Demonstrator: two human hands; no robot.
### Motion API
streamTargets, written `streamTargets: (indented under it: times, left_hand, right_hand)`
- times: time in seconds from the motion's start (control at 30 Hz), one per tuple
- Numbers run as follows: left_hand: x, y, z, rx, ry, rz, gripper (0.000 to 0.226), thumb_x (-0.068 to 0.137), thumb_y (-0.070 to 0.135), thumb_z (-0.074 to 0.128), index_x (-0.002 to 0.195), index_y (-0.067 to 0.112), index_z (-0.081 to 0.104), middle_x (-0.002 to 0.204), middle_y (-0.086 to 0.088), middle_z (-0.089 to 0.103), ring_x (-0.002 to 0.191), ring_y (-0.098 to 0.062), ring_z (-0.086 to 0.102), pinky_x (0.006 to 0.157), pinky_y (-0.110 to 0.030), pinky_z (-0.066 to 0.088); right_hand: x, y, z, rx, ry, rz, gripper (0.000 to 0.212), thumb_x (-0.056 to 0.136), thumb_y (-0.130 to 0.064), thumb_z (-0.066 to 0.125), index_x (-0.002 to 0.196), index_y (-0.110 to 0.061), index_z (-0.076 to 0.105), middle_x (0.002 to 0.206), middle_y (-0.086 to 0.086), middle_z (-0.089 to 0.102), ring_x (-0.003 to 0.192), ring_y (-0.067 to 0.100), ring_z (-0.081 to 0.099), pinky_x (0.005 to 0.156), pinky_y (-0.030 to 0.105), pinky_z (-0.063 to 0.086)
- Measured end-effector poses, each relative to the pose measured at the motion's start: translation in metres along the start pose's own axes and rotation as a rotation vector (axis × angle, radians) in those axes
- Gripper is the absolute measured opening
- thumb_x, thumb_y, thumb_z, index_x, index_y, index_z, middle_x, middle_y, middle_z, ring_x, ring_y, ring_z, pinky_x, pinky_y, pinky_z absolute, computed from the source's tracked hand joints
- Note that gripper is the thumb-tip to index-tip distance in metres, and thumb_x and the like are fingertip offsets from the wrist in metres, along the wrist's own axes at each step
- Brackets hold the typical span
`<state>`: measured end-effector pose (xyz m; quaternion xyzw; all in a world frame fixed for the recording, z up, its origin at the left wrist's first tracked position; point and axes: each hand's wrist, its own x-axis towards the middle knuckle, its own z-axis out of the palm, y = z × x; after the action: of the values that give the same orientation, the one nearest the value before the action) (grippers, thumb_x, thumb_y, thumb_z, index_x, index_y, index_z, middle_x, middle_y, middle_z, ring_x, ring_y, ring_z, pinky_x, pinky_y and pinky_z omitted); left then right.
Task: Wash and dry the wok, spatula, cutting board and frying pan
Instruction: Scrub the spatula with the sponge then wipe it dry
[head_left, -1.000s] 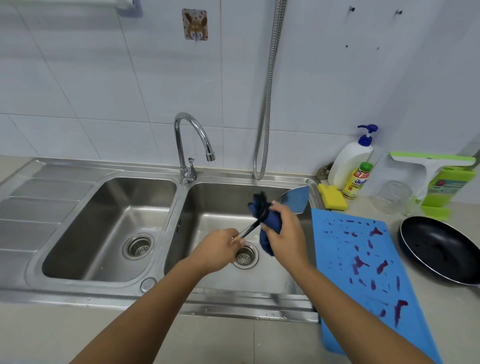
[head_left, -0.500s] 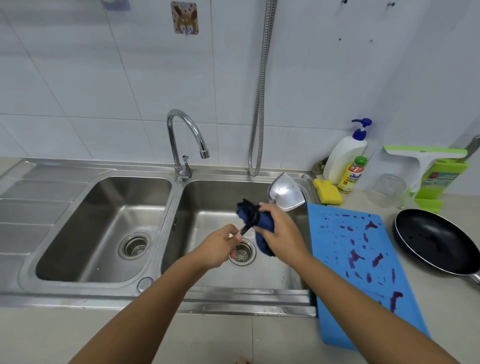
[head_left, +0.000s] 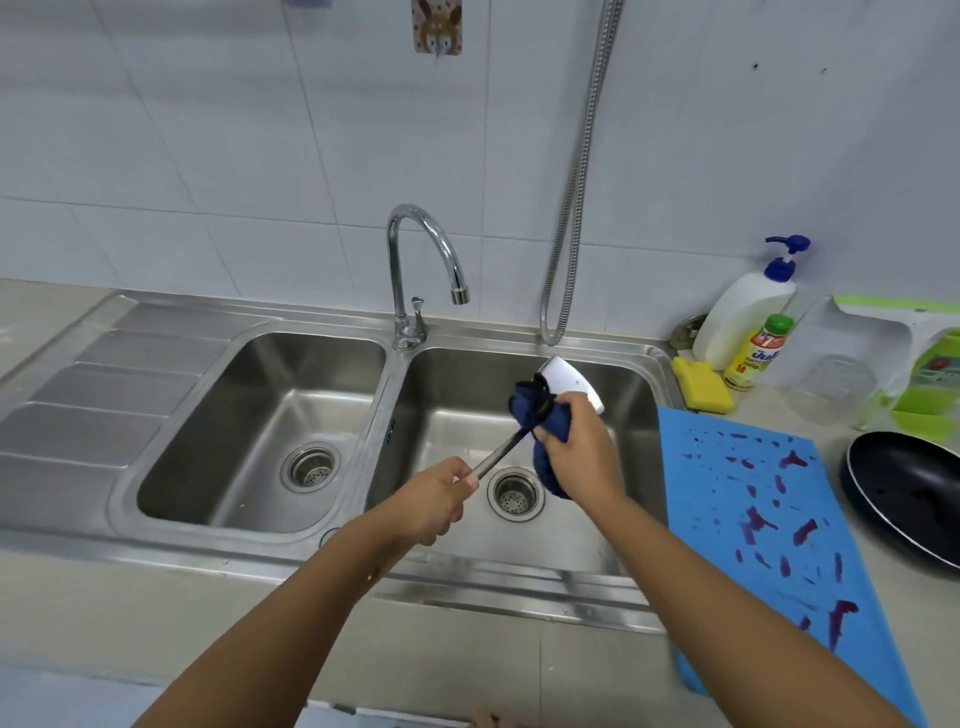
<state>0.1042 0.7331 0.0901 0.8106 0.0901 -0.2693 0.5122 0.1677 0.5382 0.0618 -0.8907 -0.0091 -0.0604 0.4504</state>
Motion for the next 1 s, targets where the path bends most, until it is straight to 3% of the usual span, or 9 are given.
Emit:
streamTargets:
  times: [0.1,0.2,0.3,0.37,0.43,0.5,0.7,0.83,1.0]
  left_hand:
    - [0.003,-0.003,-0.009,0.062,-0.005,-0.013,0.025,0.103,0.037,0.038,0.108,0.016,0.050,0.070,-0.004,0.042,0.053,-0.011,0.030,0.044,-0.022,0.027]
    - [0.007,-0.010,-0.024,0.316,0.001,0.041,0.023,0.103,0.037,0.037,0.107,0.018,0.049,0.080,-0.003,0.054,0.066,-0.013,0.046,0.061,-0.027,0.040]
    - [0.005,-0.018,-0.039,0.444,0.038,0.066,0.029,0.104,0.035,0.035,0.113,0.013,0.051,0.098,-0.007,0.061,0.079,-0.016,0.053,0.069,-0.029,0.043]
    - [0.005,-0.025,-0.044,0.390,0.028,0.071,0.031,0.103,0.035,0.036,0.115,0.012,0.053,0.093,-0.006,0.060,0.074,-0.016,0.051,0.064,-0.029,0.042]
    - [0.003,-0.031,-0.048,0.349,-0.003,0.064,0.029,0.103,0.034,0.038,0.111,0.013,0.056,0.082,-0.003,0.056,0.066,-0.015,0.048,0.056,-0.025,0.040]
    - [0.006,-0.041,-0.056,0.470,-0.018,0.131,0.029,0.103,0.035,0.037,0.102,0.014,0.057,0.084,-0.003,0.057,0.072,-0.017,0.053,0.062,-0.027,0.042]
    - [0.008,-0.062,-0.075,0.579,-0.020,0.213,0.029,0.103,0.036,0.034,0.092,0.017,0.053,0.078,0.004,0.053,0.072,-0.013,0.051,0.063,-0.028,0.038]
    - [0.006,-0.070,-0.086,0.601,-0.052,0.227,0.030,0.104,0.033,0.032,0.098,0.014,0.054,0.081,0.000,0.056,0.068,-0.012,0.049,0.057,-0.024,0.037]
    - [0.010,-0.073,-0.094,0.546,-0.066,0.275,0.027,0.103,0.035,0.033,0.093,0.018,0.052,0.083,-0.001,0.058,0.074,-0.017,0.054,0.070,-0.031,0.045]
  right_hand:
    - [-0.006,-0.005,0.009,-0.115,-0.080,-0.106,0.050,0.082,-0.006,0.063,0.125,-0.030,0.052,0.122,-0.002,0.057,0.107,0.017,0.056,0.086,0.028,0.046]
    - [-0.014,-0.004,0.019,-0.097,-0.149,-0.114,0.057,0.085,-0.005,0.061,0.136,-0.030,0.050,0.135,-0.002,0.048,0.118,0.016,0.049,0.094,0.024,0.038]
    - [-0.007,0.002,0.015,-0.065,0.180,0.005,0.048,0.087,-0.006,0.064,0.132,-0.021,0.055,0.132,0.002,0.051,0.116,0.019,0.051,0.092,0.022,0.035]
    - [-0.007,0.008,0.015,-0.159,0.244,0.027,0.048,0.085,-0.008,0.066,0.131,-0.021,0.056,0.130,0.003,0.054,0.113,0.022,0.052,0.091,0.026,0.041]
    - [-0.012,0.014,0.026,-0.378,0.015,-0.092,0.053,0.078,-0.007,0.064,0.127,-0.024,0.058,0.123,0.002,0.061,0.109,0.027,0.057,0.089,0.035,0.047]
    - [-0.020,0.020,0.037,-0.564,-0.198,-0.133,0.051,0.074,-0.009,0.062,0.122,-0.026,0.058,0.116,0.000,0.064,0.102,0.028,0.058,0.082,0.038,0.049]
    - [-0.022,0.006,0.064,-0.197,0.242,0.219,0.018,0.078,-0.011,0.058,0.086,-0.027,0.057,0.077,-0.005,0.061,0.073,0.022,0.061,0.060,0.039,0.053]
    - [-0.027,-0.010,0.091,-0.375,0.033,0.026,0.021,0.077,-0.017,0.058,0.093,-0.028,0.064,0.085,-0.004,0.065,0.080,0.024,0.061,0.066,0.036,0.052]
    - [-0.005,-0.019,0.085,-0.136,0.384,0.271,0.018,0.078,-0.018,0.062,0.094,-0.027,0.062,0.090,-0.005,0.064,0.081,0.018,0.061,0.069,0.037,0.055]
